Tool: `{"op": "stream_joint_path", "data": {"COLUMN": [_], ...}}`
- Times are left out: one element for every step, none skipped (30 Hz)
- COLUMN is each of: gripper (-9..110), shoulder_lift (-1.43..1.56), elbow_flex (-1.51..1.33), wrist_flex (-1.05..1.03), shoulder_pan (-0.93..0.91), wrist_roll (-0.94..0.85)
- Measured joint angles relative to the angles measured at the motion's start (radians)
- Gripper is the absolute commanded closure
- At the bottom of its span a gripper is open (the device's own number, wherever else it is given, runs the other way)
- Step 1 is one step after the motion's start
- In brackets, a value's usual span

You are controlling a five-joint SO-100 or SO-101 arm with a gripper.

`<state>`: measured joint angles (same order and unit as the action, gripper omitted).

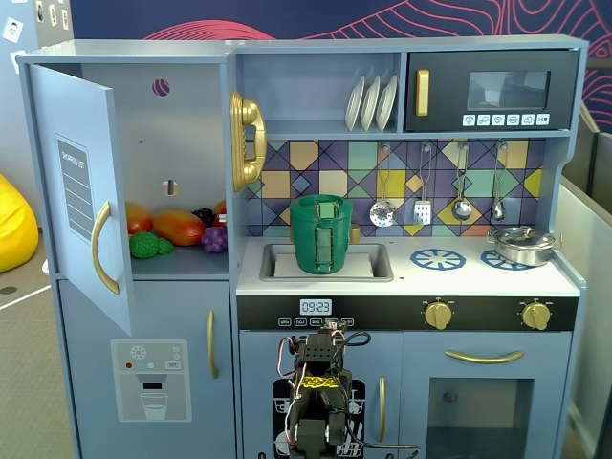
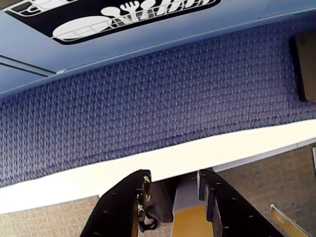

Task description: Pick up the lid from the counter and put it on the green recipient

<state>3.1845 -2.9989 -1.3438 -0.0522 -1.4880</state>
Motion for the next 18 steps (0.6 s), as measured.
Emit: {"op": "stream_joint_path", "data": {"gripper": [99, 99, 99, 99, 99, 99, 99, 99, 99, 99, 99, 99, 99, 99, 99, 98, 98, 98], "shoulder_lift": [0.0, 0.0, 0.0, 0.0, 0.0, 0.0, 0.0, 0.0, 0.0, 0.0, 0.0, 0.0, 0.0, 0.0, 0.0, 0.0, 0.0, 0.0], "elbow_flex": [0.0, 0.0, 0.0, 0.0, 0.0, 0.0, 0.0, 0.0, 0.0, 0.0, 0.0, 0.0, 0.0, 0.0, 0.0, 0.0, 0.0, 0.0], "wrist_flex": [-0.003, -0.003, -0.003, -0.003, -0.003, -0.003, -0.003, -0.003, -0.003, -0.003, -0.003, -0.003, -0.003, -0.003, -0.003, -0.003, -0.003, -0.003], "shoulder_pan": [0.0, 0.0, 0.0, 0.0, 0.0, 0.0, 0.0, 0.0, 0.0, 0.0, 0.0, 0.0, 0.0, 0.0, 0.0, 0.0, 0.0, 0.0], "wrist_roll": [-0.012, -0.017, -0.017, -0.017, -0.017, -0.017, -0.017, -0.017, -0.017, -0.017, -0.017, -0.017, -0.017, -0.017, -0.017, -0.017, -0.017, -0.017]}}
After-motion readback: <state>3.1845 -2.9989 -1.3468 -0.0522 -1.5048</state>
